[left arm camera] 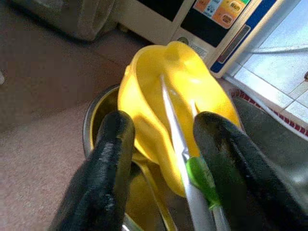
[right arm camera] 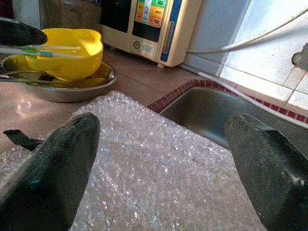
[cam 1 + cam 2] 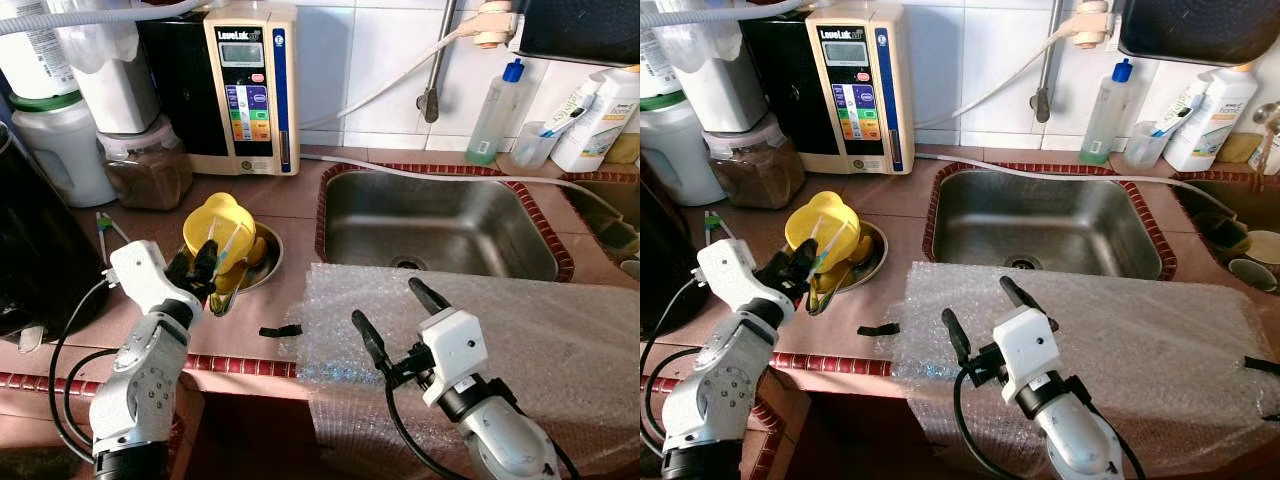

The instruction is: Kitchen organization

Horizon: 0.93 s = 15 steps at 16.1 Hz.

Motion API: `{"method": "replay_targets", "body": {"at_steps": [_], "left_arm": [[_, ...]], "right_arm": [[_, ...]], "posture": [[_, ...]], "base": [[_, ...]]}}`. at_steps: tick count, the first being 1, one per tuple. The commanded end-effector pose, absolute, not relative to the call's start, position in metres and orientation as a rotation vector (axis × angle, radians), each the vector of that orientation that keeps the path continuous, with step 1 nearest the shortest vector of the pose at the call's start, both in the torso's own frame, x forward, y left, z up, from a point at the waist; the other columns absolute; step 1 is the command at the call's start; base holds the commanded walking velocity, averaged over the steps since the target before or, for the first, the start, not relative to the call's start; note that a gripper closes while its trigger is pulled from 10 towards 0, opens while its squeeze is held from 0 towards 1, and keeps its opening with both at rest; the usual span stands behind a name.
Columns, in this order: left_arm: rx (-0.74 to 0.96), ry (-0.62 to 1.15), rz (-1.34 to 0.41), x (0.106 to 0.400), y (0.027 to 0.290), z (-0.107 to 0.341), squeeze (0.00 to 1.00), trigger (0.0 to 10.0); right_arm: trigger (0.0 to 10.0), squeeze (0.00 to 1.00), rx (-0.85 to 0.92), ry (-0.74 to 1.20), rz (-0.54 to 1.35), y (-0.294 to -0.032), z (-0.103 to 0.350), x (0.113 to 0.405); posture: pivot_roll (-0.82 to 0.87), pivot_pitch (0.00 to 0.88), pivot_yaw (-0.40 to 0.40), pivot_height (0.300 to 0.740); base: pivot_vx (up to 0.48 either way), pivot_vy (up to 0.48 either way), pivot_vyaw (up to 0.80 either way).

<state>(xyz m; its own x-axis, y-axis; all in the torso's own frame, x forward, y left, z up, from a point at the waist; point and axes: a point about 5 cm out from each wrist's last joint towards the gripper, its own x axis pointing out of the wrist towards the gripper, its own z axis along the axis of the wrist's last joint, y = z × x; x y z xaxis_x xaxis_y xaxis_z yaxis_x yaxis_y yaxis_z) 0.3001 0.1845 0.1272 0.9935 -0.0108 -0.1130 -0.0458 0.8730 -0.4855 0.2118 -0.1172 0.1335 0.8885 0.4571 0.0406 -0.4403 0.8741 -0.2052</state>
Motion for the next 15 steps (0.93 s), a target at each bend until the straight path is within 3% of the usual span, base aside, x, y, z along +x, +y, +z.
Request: {"method": "replay_targets", "body": {"at_steps": [1,9,12,13,14,15], "left_arm": [[-0.519,0.125,0.008,0.302,0.183,0.131,0.00,0.0],[-0.525,0.186,-0.058,0.303,0.180,0.131,0.00,0.0],[-0.440,0.029,-0.180,0.306,0.171,0.157,0.00,0.0],[-0.345,-0.007,-0.228,0.307,0.165,0.165,0.00,3.8],[-0.265,-0.048,-0.280,0.307,0.158,0.174,0.00,10.0],[-0.223,-0.082,-0.337,0.306,0.151,0.178,1.00,10.0]], "right_arm": [[10.0,0.00,-0.197,-0.092,0.468,-0.117,0.134,0.213],[10.0,0.00,-0.205,-0.087,0.468,-0.116,0.131,0.213],[10.0,0.00,-0.209,-0.085,0.465,-0.116,0.130,0.212],[10.0,0.00,-0.210,-0.084,0.465,-0.116,0.130,0.212],[10.0,0.00,-0.211,-0.082,0.465,-0.116,0.130,0.211],[10.0,0.00,-0.211,-0.082,0.466,-0.116,0.130,0.211]], "posture": [[0.08,0.000,0.026,0.740],[0.08,0.000,0.032,0.740],[0.08,0.000,0.032,0.740],[0.08,0.000,0.032,0.740],[0.08,0.000,0.032,0.740],[0.08,0.000,0.032,0.740]], "base": [[0.000,0.000,0.00],[0.000,0.000,0.00],[0.000,0.000,0.00],[0.000,0.000,0.00],[0.000,0.000,0.00],[0.000,0.000,0.00]]}}
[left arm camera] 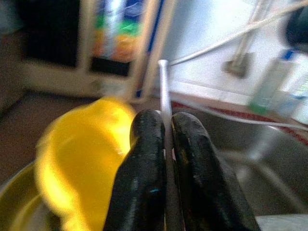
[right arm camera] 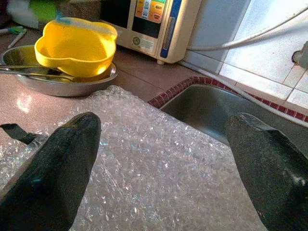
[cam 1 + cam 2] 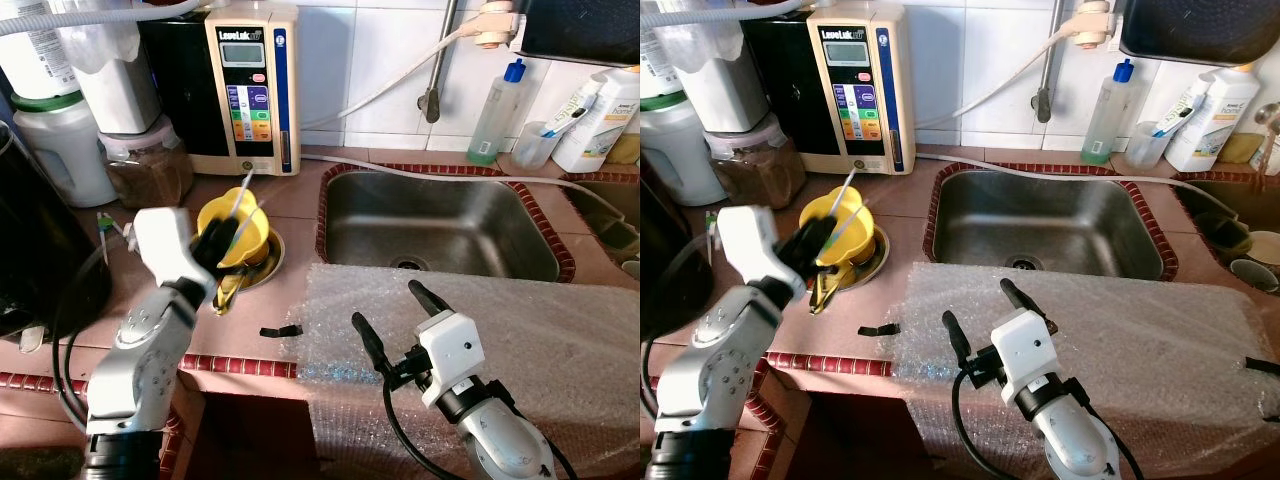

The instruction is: Kitchen organization

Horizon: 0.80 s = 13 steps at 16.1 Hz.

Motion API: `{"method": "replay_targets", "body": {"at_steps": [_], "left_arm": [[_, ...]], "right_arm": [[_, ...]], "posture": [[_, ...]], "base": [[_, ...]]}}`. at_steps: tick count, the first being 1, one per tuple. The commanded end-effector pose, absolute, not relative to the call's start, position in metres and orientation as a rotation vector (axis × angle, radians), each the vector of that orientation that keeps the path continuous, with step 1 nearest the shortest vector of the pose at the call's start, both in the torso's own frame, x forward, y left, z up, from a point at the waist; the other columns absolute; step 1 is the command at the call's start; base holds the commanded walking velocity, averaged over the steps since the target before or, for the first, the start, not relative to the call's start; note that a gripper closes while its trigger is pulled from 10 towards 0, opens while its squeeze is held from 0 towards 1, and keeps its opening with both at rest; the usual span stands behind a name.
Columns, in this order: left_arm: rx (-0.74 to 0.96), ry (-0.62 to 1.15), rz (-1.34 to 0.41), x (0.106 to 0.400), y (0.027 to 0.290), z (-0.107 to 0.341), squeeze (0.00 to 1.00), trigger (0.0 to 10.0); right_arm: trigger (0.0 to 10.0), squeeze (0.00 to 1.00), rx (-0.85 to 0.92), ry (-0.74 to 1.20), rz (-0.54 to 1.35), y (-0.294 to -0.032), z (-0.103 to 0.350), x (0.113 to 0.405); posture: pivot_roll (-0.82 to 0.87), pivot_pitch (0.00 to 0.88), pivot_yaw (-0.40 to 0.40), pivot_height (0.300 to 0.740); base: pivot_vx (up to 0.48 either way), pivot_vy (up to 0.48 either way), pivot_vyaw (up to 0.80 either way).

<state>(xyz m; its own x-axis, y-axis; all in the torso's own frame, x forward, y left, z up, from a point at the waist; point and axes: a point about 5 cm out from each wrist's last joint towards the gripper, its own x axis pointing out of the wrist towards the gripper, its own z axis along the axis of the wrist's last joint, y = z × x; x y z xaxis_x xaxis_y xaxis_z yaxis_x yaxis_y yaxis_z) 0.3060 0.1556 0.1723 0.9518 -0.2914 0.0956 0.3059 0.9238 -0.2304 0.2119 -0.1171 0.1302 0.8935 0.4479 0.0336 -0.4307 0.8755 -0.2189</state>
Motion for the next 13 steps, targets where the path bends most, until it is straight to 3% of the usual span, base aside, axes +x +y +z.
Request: {"method": "replay_targets", "body": {"at_steps": [1,10,13], "left_arm": [[-0.178,-0.096,-0.367,0.305,0.147,0.178,1.00,10.0],[-0.048,-0.152,-0.436,0.307,0.142,0.173,1.00,10.0],[0.064,-0.182,-0.593,0.290,0.128,0.167,1.00,10.0]], "right_arm": [[10.0,0.00,-0.212,-0.083,0.467,-0.116,0.130,0.212],[10.0,0.00,-0.216,-0.086,0.453,-0.116,0.130,0.212],[10.0,0.00,-0.218,-0.086,0.452,-0.117,0.129,0.212]], "posture": [[0.08,0.000,0.031,0.740],[0.07,0.000,0.044,0.740],[0.07,0.000,0.041,0.740]], "base": [[0.000,0.000,0.00],[0.000,0.000,0.00],[0.000,0.000,0.00]]}}
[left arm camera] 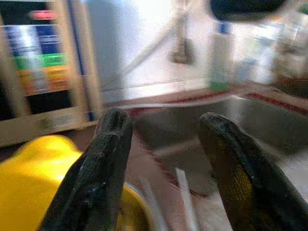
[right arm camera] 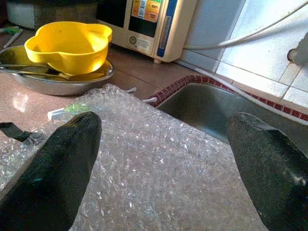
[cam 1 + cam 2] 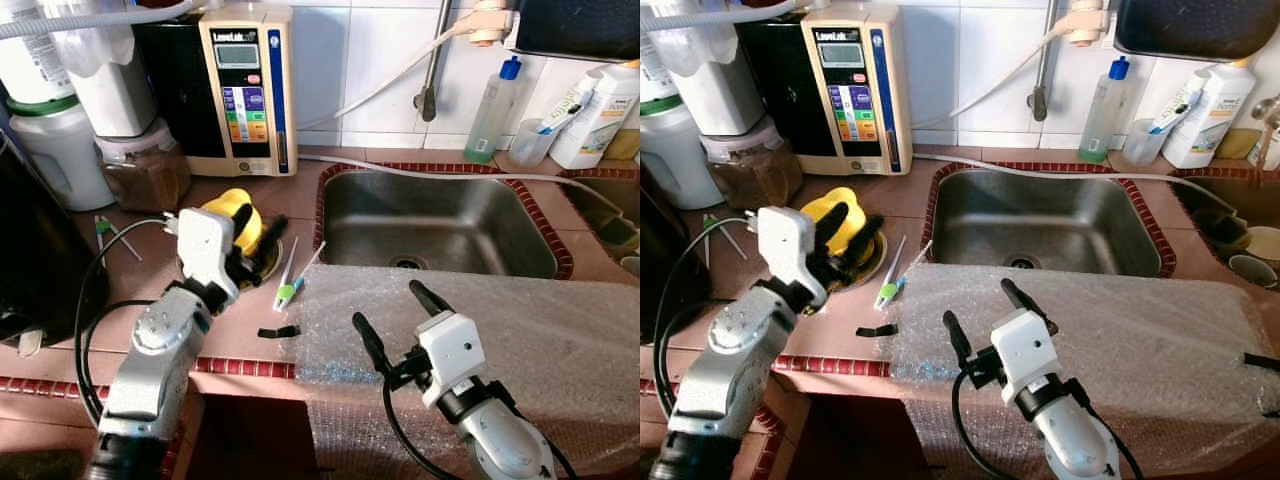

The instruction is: Kitchen organization

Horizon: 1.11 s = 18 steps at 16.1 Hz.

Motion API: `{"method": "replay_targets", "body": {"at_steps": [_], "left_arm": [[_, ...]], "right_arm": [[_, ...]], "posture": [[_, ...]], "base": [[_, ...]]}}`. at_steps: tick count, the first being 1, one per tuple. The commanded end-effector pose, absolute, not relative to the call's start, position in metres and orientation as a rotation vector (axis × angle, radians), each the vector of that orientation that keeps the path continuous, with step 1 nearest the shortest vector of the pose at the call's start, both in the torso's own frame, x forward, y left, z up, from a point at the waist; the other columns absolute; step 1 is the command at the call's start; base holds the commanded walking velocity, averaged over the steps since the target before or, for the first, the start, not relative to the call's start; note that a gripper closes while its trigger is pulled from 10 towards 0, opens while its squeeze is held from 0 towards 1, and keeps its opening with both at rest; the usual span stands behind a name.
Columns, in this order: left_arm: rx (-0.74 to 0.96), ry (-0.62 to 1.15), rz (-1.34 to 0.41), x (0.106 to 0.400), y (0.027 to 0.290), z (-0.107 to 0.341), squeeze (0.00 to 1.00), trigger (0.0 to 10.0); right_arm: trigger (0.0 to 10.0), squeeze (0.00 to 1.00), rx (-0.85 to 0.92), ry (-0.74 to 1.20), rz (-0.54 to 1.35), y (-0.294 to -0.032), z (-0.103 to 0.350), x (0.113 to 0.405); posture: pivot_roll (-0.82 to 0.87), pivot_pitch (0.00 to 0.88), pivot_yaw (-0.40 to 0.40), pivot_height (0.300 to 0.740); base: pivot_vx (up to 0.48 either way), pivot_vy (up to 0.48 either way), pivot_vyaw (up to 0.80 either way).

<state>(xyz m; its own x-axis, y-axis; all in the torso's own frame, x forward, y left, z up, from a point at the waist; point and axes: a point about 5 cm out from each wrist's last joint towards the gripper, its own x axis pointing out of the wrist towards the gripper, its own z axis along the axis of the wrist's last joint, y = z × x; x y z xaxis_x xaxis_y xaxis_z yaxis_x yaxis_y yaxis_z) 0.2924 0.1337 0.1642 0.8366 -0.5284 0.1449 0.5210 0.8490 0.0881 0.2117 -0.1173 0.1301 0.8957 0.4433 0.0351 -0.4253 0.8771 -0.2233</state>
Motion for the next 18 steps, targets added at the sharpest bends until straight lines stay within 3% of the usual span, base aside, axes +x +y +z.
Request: {"method": "replay_targets", "body": {"at_steps": [1,5,9,10,11,14,18], "left_arm": [[0.107,-0.197,-0.661,0.284,0.122,0.166,1.00,10.0],[0.163,-0.202,-0.800,0.280,0.096,0.164,1.00,10.0],[0.163,-0.207,-0.799,0.291,0.078,0.163,1.00,10.0],[0.155,-0.185,-0.769,0.297,0.076,0.156,0.23,10.0],[0.166,-0.173,-0.722,0.300,0.080,0.152,0.00,10.0],[0.141,-0.193,-0.553,0.306,0.105,0.148,0.00,10.0],[0.194,-0.061,-0.342,0.301,0.148,0.115,0.00,10.0]], "right_arm": [[10.0,0.00,-0.219,-0.086,0.453,-0.117,0.130,0.212],[10.0,0.00,-0.229,-0.071,0.467,-0.115,0.127,0.210],[10.0,0.00,-0.236,-0.072,0.469,-0.114,0.127,0.210],[10.0,0.00,-0.239,-0.073,0.464,-0.114,0.128,0.209],[10.0,0.00,-0.239,-0.072,0.461,-0.114,0.128,0.209],[10.0,0.00,-0.238,-0.066,0.451,-0.116,0.127,0.206],[10.0,0.00,-0.142,-0.009,0.510,-0.113,0.123,0.197]], "posture": [[0.08,0.000,0.040,0.740],[0.07,0.000,0.035,0.740],[0.06,0.000,0.037,0.740],[0.05,0.000,0.042,0.740],[0.05,0.000,0.044,0.740],[0.04,0.000,0.043,0.740],[0.05,0.004,0.032,0.740]], "base": [[0.000,0.000,0.00],[0.000,0.000,0.00],[0.000,0.000,0.00],[0.000,0.000,0.00],[0.000,0.000,0.00],[0.000,0.000,0.00],[0.000,0.000,0.00]]}}
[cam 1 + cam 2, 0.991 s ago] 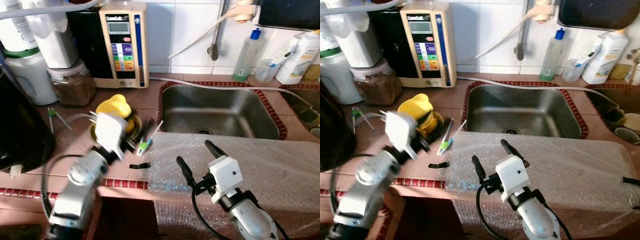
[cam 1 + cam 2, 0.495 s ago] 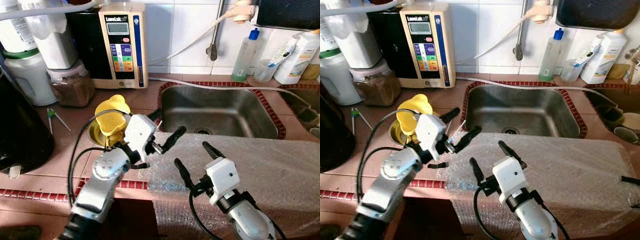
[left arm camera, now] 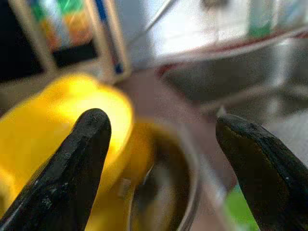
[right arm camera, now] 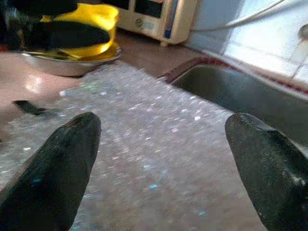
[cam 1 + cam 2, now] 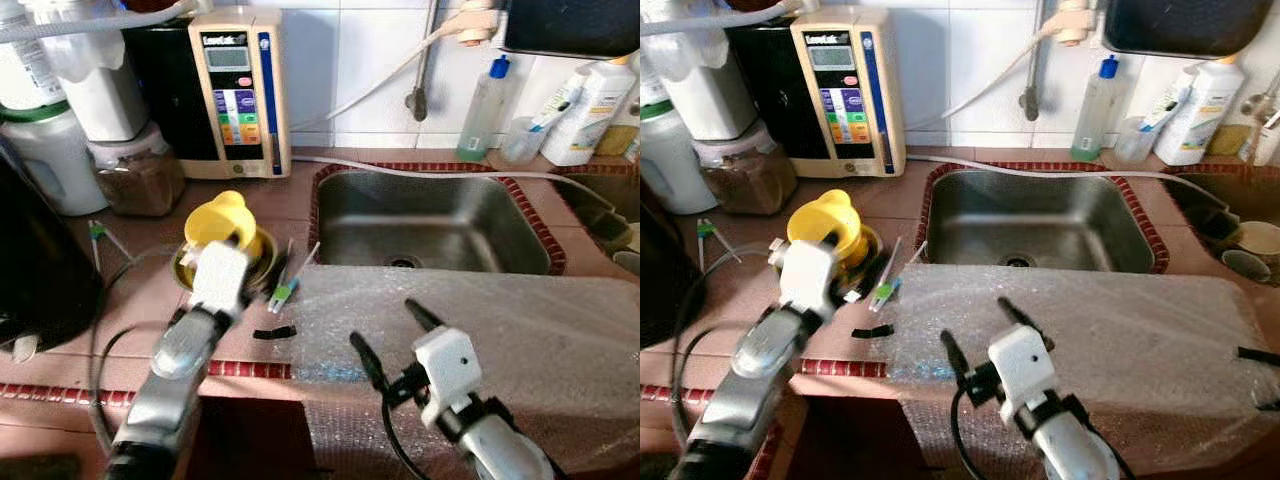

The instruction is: Kitchen organization

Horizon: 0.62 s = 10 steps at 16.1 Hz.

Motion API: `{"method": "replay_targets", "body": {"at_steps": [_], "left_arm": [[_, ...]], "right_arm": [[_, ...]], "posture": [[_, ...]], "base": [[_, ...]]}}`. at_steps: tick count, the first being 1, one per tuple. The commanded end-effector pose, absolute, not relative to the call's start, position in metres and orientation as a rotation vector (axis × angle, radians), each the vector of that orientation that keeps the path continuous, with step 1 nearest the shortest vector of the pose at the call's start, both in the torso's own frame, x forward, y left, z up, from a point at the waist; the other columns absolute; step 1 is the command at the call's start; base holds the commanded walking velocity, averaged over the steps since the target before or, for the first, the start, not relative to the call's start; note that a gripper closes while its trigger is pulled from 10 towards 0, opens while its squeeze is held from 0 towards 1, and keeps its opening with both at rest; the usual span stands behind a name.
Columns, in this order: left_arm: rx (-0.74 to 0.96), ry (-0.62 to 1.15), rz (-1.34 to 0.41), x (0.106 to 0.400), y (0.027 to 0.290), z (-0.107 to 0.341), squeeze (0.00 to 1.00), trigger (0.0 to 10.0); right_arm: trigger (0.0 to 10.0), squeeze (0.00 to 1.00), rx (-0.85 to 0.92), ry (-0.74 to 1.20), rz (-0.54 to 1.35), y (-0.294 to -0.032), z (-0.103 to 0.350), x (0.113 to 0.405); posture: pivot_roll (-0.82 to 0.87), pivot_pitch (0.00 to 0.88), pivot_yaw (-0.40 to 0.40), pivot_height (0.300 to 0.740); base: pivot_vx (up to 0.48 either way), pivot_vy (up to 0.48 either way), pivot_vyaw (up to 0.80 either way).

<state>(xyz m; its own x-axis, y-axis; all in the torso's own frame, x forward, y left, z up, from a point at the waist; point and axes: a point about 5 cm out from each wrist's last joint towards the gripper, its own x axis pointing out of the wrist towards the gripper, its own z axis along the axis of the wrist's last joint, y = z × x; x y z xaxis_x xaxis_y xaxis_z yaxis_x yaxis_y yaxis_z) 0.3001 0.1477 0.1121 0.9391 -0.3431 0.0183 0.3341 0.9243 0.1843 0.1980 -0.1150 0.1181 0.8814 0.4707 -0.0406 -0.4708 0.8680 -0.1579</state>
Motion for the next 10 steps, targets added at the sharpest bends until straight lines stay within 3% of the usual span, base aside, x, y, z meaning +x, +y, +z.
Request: {"method": "replay_targets", "body": {"at_steps": [1,7,10], "left_arm": [[0.195,-0.056,-0.343,0.301,0.149,0.113,0.00,10.0],[0.196,-0.065,-0.336,0.297,0.153,0.109,0.00,10.0],[0.214,-0.113,-0.442,0.296,0.140,0.118,0.00,10.0]], "right_arm": [[10.0,0.00,-0.135,0.002,0.512,-0.114,0.122,0.196],[10.0,0.00,-0.149,0.024,0.523,-0.114,0.119,0.195],[10.0,0.00,-0.158,0.017,0.514,-0.115,0.119,0.195]], "posture": [[0.05,0.004,0.032,0.740],[0.05,0.008,0.034,0.740],[0.05,0.007,0.037,0.740]], "base": [[0.000,0.000,0.00],[0.000,0.000,0.00],[0.000,0.000,0.00]]}}
